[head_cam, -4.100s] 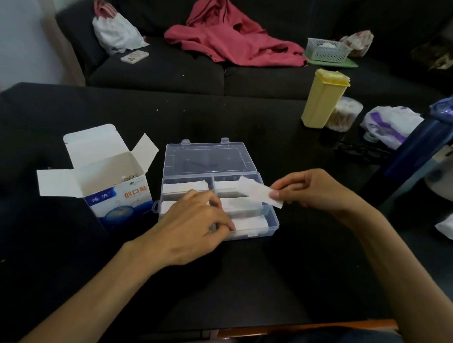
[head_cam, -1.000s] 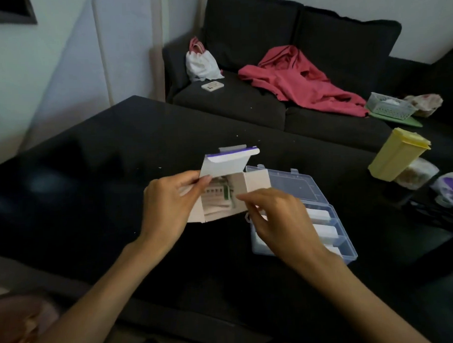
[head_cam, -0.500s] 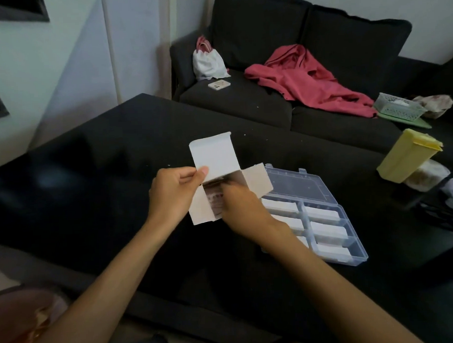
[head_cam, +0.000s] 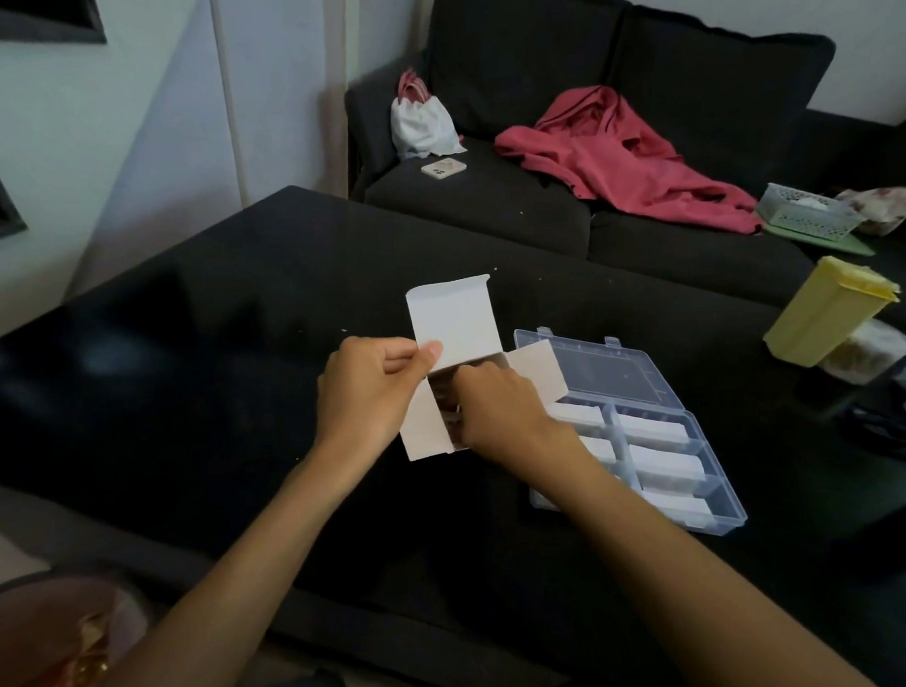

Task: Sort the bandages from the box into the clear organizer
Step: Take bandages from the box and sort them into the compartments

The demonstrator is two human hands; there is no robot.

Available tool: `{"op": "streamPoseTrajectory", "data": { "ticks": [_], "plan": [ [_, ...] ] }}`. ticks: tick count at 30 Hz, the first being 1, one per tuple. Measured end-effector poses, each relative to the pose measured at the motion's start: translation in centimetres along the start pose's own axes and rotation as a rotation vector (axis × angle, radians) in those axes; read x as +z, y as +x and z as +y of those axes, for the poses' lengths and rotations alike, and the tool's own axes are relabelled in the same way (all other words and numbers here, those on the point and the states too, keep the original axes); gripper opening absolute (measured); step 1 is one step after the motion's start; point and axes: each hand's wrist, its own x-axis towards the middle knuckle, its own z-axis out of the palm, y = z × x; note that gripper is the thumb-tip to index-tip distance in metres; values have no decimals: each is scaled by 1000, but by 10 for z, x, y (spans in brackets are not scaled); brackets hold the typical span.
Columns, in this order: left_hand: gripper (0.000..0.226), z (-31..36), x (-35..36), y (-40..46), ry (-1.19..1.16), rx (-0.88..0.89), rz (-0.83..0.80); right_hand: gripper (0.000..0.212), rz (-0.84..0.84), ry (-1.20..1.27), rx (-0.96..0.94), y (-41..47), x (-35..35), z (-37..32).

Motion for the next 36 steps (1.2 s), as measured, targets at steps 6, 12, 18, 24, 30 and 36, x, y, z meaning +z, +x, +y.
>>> {"op": "streamPoseTrajectory", "data": {
  "ticks": [6, 12, 18, 24, 30, 36],
  "plan": [
    [29, -1, 2, 6, 22, -27, 50, 36, -57, -105, -94, 8, -10, -1],
    [27, -5, 6, 13, 56, -94, 19, 36, 23, -160, -159, 1, -26, 4],
    [17, -5, 6, 21, 18, -154, 3, 34, 90, -193, -196, -2, -39, 17],
    [35, 7, -1, 17, -224, -301, -188, 31, 175, -31, -273, -5, -47, 38],
    [63, -1, -2, 19, -269, -217, -65, 23, 113, 631, -43, -17, -52, 50],
    [55, -9, 6, 22, -85, -108, 35, 17, -151, 1476, 305, -35, -48, 64]
  ]
}}
